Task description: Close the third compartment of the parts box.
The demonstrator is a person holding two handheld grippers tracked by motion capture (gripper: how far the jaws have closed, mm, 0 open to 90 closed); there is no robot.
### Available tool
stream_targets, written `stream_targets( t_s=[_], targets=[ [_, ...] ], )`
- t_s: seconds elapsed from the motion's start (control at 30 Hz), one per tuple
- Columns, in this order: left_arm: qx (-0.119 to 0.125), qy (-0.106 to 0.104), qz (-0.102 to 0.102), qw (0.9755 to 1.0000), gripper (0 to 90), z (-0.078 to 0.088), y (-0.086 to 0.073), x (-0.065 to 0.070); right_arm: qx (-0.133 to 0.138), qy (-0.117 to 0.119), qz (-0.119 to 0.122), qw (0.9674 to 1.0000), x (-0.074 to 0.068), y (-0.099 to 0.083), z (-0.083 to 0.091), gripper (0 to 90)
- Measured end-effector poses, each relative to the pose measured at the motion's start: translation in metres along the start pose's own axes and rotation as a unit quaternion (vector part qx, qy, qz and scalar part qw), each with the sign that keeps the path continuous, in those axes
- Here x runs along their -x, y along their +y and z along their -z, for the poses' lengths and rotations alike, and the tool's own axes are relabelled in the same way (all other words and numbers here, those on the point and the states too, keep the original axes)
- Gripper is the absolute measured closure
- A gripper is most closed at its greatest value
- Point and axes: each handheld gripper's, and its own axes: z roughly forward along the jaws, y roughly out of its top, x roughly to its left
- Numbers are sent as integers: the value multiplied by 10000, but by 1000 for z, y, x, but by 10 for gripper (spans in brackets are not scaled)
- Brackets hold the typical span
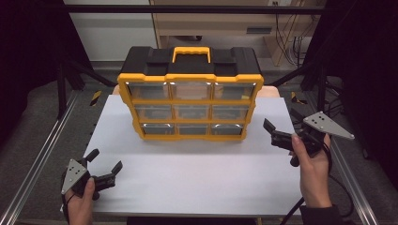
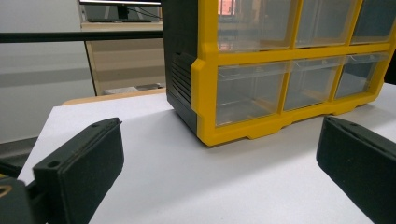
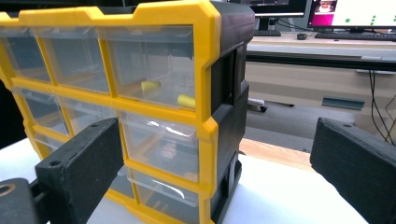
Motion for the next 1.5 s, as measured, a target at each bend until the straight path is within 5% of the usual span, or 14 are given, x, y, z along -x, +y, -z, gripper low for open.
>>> stream_targets(
  t_s=[1.5],
  targets=[
    [9, -50, -2, 10000, 3, 1, -1, 0, 55, -83, -46, 9999, 6, -61, 22, 32]
  ],
)
